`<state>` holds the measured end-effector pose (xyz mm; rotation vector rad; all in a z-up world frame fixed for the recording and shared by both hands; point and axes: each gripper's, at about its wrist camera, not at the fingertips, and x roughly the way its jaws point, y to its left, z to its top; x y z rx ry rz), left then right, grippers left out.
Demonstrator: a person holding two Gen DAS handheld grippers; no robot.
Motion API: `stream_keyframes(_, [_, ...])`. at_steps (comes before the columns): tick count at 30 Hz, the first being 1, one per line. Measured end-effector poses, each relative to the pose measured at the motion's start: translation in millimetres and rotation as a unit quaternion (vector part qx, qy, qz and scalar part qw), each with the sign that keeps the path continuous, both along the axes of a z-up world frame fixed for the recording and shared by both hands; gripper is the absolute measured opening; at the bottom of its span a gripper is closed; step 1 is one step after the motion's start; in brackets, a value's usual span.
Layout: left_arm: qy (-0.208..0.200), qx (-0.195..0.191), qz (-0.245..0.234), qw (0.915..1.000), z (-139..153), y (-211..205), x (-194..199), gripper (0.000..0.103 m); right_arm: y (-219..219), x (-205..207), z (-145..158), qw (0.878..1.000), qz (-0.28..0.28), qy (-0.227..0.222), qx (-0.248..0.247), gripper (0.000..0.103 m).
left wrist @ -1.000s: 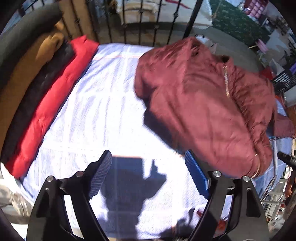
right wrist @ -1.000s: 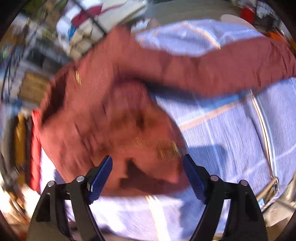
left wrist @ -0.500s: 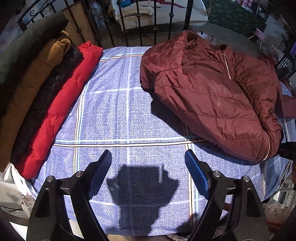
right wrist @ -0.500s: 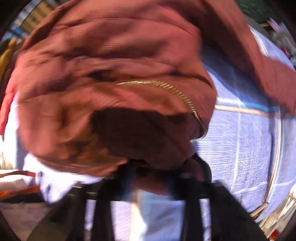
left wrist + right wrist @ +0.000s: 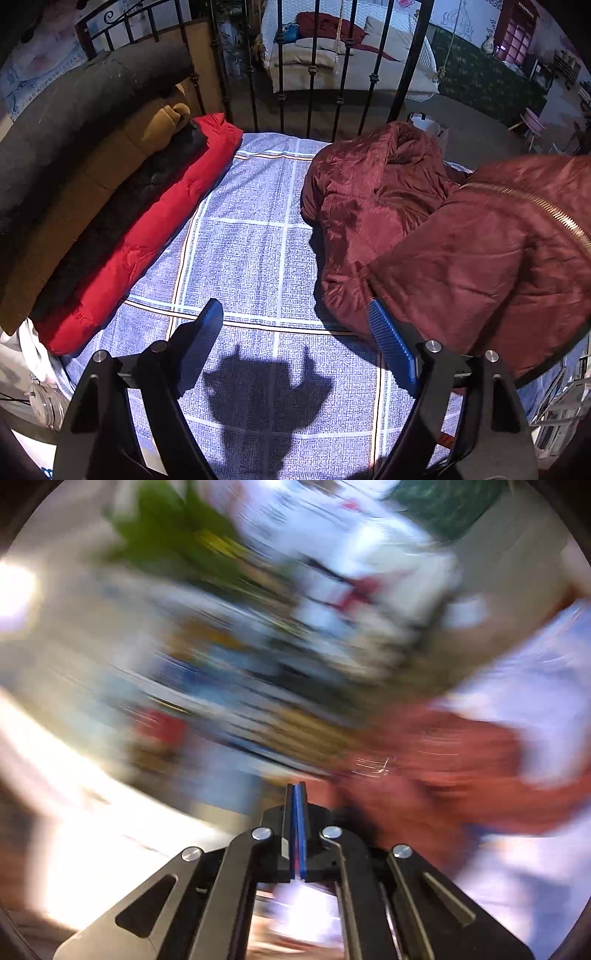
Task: Fold large clothes
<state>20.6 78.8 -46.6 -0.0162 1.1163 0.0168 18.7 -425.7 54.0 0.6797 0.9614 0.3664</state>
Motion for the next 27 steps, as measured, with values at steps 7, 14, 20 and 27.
stream_keyframes(7, [0.042,0.007,-0.06,0.9973,-30.1,-38.6,-10.1,0.081,49.2,-3.8,-111.2,0.988,-0.009,0.153,-0.016,0.076])
stream_keyframes(14, [0.053,0.005,-0.101,0.9934,-33.6,-64.6,-35.1,0.081,71.7,17.8,-96.8,0.984,0.003,0.114,-0.136,0.075])
stream_keyframes(20, [0.035,0.022,-0.099,0.9942,-24.2,-61.5,-41.1,0.084,132.7,51.9,-136.9,0.981,0.052,0.143,-0.122,0.079])
stream_keyframes(27, [0.035,0.027,-0.075,0.9962,-23.6,-45.9,-50.0,0.086,227.2,42.4,-137.5,0.97,0.199,0.142,0.016,0.007])
